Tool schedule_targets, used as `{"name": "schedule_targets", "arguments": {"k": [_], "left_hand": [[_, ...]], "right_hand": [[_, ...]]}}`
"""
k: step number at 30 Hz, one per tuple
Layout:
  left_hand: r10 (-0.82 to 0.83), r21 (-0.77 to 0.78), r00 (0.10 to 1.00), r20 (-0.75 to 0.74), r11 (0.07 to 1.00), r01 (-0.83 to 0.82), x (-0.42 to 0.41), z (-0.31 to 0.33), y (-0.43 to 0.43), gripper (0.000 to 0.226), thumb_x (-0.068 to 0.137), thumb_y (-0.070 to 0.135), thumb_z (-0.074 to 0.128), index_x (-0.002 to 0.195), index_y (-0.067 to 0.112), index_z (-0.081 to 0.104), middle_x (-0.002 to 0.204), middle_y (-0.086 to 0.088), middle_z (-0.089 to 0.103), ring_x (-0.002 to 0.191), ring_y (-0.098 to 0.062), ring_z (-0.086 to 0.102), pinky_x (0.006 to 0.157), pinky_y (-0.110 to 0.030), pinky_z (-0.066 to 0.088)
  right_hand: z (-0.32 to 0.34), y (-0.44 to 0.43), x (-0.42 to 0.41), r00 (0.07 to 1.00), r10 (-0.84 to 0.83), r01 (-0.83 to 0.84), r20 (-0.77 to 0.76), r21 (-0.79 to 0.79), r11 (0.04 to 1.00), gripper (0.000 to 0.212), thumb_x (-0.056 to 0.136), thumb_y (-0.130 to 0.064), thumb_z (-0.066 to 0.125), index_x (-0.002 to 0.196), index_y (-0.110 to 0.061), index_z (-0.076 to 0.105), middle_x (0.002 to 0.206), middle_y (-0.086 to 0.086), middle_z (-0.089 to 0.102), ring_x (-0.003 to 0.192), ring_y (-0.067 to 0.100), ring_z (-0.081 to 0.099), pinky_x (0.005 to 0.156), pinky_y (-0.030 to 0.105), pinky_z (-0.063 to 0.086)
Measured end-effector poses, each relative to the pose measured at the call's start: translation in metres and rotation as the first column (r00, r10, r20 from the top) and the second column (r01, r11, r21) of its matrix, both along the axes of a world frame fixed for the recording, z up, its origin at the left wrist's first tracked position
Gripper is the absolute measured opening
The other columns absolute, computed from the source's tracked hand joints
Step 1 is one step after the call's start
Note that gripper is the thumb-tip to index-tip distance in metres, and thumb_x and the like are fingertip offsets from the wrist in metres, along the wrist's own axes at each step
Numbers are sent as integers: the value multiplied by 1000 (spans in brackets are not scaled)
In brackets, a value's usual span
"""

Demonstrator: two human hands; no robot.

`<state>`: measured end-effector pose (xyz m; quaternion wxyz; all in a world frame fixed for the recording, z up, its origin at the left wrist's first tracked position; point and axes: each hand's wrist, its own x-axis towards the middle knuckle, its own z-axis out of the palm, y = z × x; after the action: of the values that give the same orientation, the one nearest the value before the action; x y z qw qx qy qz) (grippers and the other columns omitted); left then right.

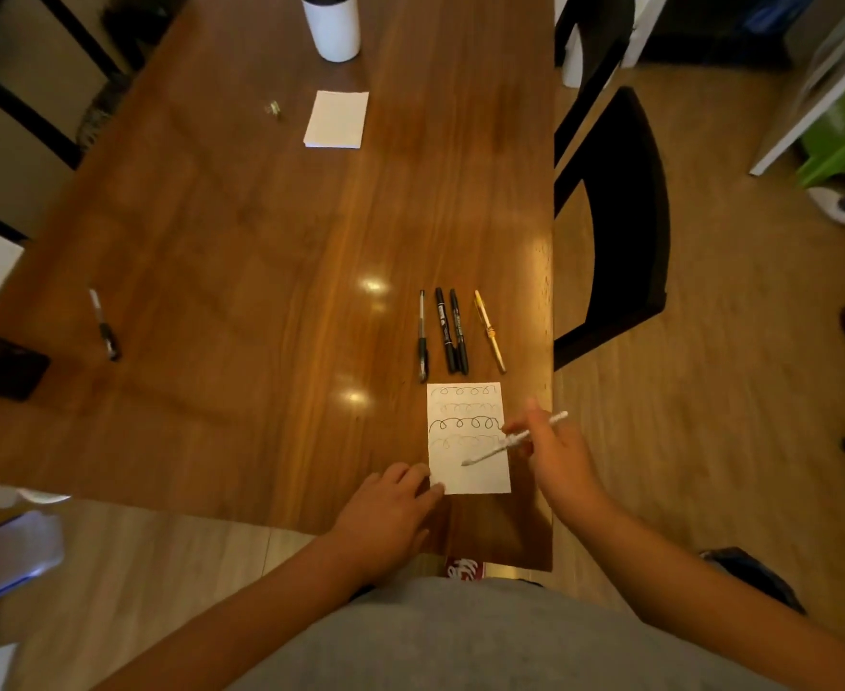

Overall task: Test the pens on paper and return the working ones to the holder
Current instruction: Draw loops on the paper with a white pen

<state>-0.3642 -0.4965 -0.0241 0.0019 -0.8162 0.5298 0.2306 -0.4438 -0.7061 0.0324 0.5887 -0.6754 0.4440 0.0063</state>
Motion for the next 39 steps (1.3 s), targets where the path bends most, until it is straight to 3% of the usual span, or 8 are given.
{"name": "schedule_targets", "arguments": {"k": [2,4,6,8,12,16,26,39], "left_hand": [[9,7,1000,7,1000,-9,-2,0,-1,60,95,42,49,148,26,26,150,-5,28,135,-26,27,107,-42,34],[17,11,1000,14,1000,-17,-3,-2,0,60,95,42,49,148,26,26,151,-5,28,135,-26,27,105,-43,35],[18,17,1000,15,1000,-19,-4,-4,0,61,94,43,51,147,26,27,152,-5,26,135,-27,28,104,-43,36],[14,21,1000,21,1000,-14,-5,-7,1,62,92,43,52,147,27,27,153,-4,25,135,-27,28,102,-44,37],[10,6,1000,23,1000,-10,-8,-11,1,63,91,44,53,146,24,30,152,0,28,132,-25,30,99,-43,38],[5,-22,1000,27,1000,-5,-10,-10,1,62,90,44,54,144,20,35,148,-1,33,128,-24,34,95,-42,40],[10,-26,1000,20,1000,-9,-11,-5,0,63,91,42,54,146,21,30,150,-1,31,129,-24,32,96,-42,39],[-2,-36,1000,31,999,3,-16,-8,-6,62,92,47,51,145,19,33,152,-7,29,135,-27,28,103,-45,35]], "right_hand": [[-2,5,-5,996,83,-82,24,-40,996,43,96,-54,41,86,-26,71,71,-11,65,65,5,63,50,12,44],[-8,10,-6,975,219,-215,33,-104,971,30,94,-53,47,88,-33,69,77,-14,66,74,5,63,60,16,47],[-14,15,-5,931,364,-354,26,-183,917,10,95,-41,57,93,-38,66,87,-21,65,84,3,62,67,17,48],[-18,21,-4,905,424,-408,17,-238,881,8,93,-29,63,94,-38,63,89,-20,64,83,6,61,66,20,54],[-24,29,-2,902,432,-420,-18,-272,866,15,90,-26,66,85,-35,55,80,-14,62,72,10,61,60,24,54],[-29,34,-1,890,456,-446,-30,-267,854,12,90,-26,65,85,-31,55,80,-14,61,73,10,60,62,30,56],[-33,36,-1,879,473,-467,-53,-290,835,8,91,-25,64,88,-27,57,80,-8,62,73,11,60,61,30,54],[-33,29,-3,901,426,-429,-81,-311,848,10,92,-22,64,90,-27,55,88,-15,58,82,5,57,56,10,39]]}}
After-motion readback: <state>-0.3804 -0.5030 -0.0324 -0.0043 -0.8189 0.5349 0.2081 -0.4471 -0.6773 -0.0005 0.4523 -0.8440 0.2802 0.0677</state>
